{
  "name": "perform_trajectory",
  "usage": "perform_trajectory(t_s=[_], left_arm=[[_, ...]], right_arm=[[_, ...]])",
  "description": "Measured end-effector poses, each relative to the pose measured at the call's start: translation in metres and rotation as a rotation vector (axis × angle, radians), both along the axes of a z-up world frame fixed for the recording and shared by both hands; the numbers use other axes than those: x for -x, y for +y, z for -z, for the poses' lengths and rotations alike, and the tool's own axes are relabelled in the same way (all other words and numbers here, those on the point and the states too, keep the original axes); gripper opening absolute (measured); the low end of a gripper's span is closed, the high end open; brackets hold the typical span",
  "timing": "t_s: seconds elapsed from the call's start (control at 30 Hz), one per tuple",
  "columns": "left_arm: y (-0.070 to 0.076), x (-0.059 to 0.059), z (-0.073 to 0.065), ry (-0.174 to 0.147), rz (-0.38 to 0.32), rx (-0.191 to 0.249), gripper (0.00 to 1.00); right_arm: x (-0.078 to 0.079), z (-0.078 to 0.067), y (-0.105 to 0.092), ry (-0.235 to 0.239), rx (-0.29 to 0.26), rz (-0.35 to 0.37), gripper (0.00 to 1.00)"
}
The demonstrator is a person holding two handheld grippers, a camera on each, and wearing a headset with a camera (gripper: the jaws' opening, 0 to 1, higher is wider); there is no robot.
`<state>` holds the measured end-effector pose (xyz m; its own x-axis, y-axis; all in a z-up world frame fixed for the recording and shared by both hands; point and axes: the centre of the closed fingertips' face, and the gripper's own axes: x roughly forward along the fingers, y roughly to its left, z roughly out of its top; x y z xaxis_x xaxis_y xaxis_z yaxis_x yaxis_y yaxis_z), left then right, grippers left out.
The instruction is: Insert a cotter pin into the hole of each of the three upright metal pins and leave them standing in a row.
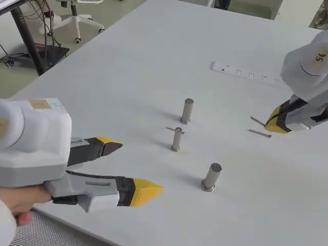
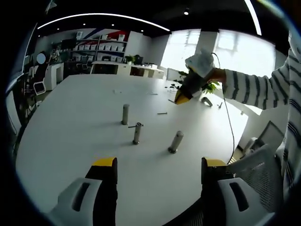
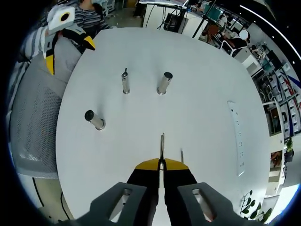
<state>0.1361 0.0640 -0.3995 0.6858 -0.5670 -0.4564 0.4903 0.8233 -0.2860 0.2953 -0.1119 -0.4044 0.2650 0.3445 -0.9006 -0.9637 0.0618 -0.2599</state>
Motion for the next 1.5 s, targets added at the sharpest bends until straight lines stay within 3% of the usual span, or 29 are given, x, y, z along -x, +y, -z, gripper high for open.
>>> perform_trajectory(t_s=[0.07, 0.13, 0.23, 0.4, 0.47, 0.53, 0.73, 0.87, 1.03, 1.23, 1.5], left_arm=[[0.002, -0.002, 0.0, 0.026, -0.018, 0.032, 0.67], [0.004, -0.006, -0.003, 0.024, -0.046, 0.057, 0.62], [0.006, -0.01, -0.005, 0.022, -0.062, 0.085, 0.51], [0.005, -0.016, -0.01, 0.019, -0.065, 0.115, 0.51], [0.001, -0.017, -0.01, 0.046, -0.063, 0.141, 0.5], [-0.003, -0.019, -0.01, 0.071, -0.057, 0.168, 0.47], [-0.013, -0.03, -0.013, 0.068, -0.061, 0.177, 0.45], [-0.029, -0.039, -0.022, 0.065, -0.043, 0.241, 0.41], [-0.048, -0.047, -0.029, 0.065, -0.003, 0.272, 0.33], [-0.068, -0.048, -0.028, 0.091, 0.054, 0.284, 0.24], [-0.082, -0.046, -0.026, 0.108, 0.098, 0.299, 0.16]], right_arm=[[0.002, -0.008, 0.005, -0.046, -0.029, -0.008, 0.0], [0.003, -0.017, 0.013, -0.089, -0.077, -0.01, 0.0], [0.009, -0.024, 0.02, -0.109, -0.129, -0.019, 0.0], [0.017, -0.03, 0.029, -0.141, -0.211, 0.005, 0.0], [0.023, -0.029, 0.033, -0.154, -0.231, -0.013, 0.0], [0.029, -0.026, 0.035, -0.166, -0.239, -0.018, 0.0], [0.046, -0.026, 0.044, -0.248, -0.257, -0.081, 0.0], [0.066, -0.018, 0.052, -0.247, -0.238, -0.134, 0.0], [0.086, -0.009, 0.061, -0.24, -0.228, -0.182, 0.0], [0.097, -0.013, 0.071, -0.266, -0.238, -0.214, 0.0], [0.106, -0.017, 0.076, -0.288, -0.241, -0.237, 0.0]])
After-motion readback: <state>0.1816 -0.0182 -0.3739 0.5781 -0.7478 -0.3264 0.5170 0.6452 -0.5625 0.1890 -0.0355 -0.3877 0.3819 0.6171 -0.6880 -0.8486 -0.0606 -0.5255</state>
